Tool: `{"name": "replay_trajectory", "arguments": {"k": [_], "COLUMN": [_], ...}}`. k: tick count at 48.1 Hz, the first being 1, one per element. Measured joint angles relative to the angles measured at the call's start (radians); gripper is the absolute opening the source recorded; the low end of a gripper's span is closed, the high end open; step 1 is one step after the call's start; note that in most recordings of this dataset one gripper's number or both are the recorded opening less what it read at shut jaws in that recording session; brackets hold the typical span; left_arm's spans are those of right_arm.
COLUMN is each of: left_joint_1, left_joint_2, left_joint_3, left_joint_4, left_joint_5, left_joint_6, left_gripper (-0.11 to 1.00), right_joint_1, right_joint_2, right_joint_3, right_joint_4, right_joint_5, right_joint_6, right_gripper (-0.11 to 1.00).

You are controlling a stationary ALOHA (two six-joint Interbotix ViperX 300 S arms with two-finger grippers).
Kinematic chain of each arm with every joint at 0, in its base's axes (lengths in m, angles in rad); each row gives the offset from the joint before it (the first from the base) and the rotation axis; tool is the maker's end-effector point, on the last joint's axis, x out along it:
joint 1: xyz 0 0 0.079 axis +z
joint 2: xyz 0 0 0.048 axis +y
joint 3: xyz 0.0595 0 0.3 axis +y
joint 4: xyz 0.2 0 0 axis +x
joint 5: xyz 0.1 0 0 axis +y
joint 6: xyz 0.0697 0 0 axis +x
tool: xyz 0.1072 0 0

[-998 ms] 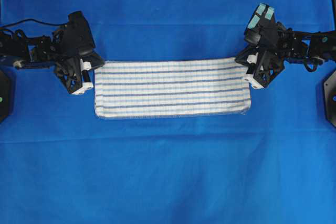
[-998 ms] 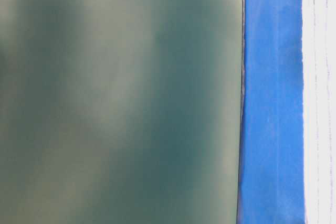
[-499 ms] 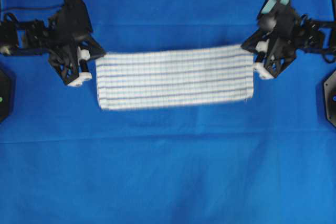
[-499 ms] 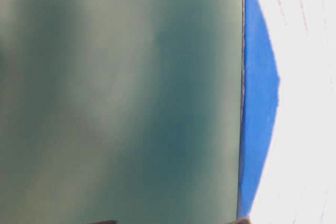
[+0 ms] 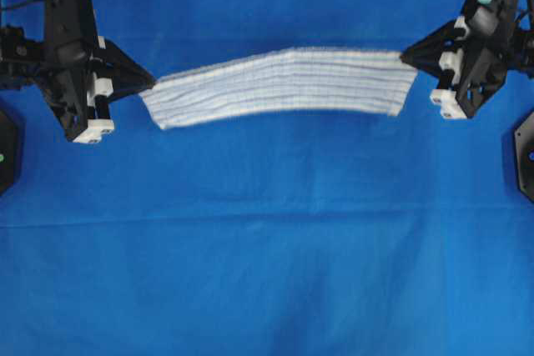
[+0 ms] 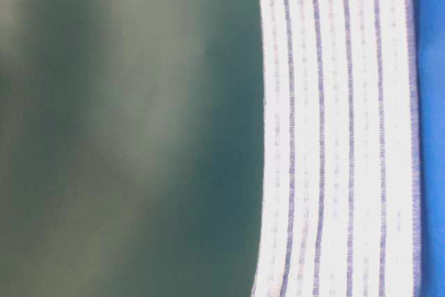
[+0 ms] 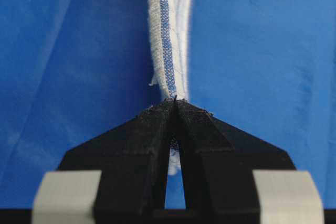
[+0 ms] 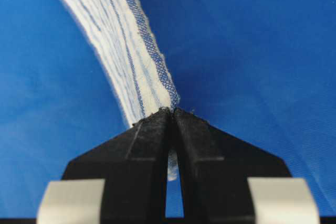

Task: Fold the blue towel.
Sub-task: 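Lift the towel strip and swing it to a vertical orientation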

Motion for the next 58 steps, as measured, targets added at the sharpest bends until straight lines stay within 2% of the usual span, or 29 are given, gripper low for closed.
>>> {"name": "replay_trajectory", "arguments": {"k": [9,15,24,31,41,58], "left_joint_1": [-0.031,-0.097,-0.202,-0.281,-0.348,-0.376], "left_joint_2": [0.014,0.046,0.137,0.236,0.368,0.560], "left_joint_3": [0.000,-0.012,-0.064,-0.147,-0.279,-0.474], "left_joint_4": [0.000,0.000,0.000,0.000,0.000,0.000], "left_joint_5": [-0.021,-0.084,-0.179,-0.229,-0.255,-0.291], "left_joint_6": [-0.003,-0.014,-0.023,-0.023,-0.009,-0.008], "left_gripper": [0.02,0.02,0.02,0.02,0.02,0.02], "right_joint_1": [-0.002,-0.015,-0.078,-0.141,-0.198,-0.219], "right_joint_2": [0.025,0.061,0.141,0.213,0.330,0.503], "right_joint_3": [-0.002,-0.012,-0.055,-0.114,-0.224,-0.416], "right_joint_4": [0.000,0.000,0.000,-0.025,-0.089,-0.153], "right_joint_5": [-0.028,-0.081,-0.137,-0.164,-0.192,-0.193], "right_joint_6": [0.000,0.000,-0.005,-0.005,-0.006,-0.012], "right_gripper": [0.05,0.05,0.05,0.05,0.05,0.05]}}
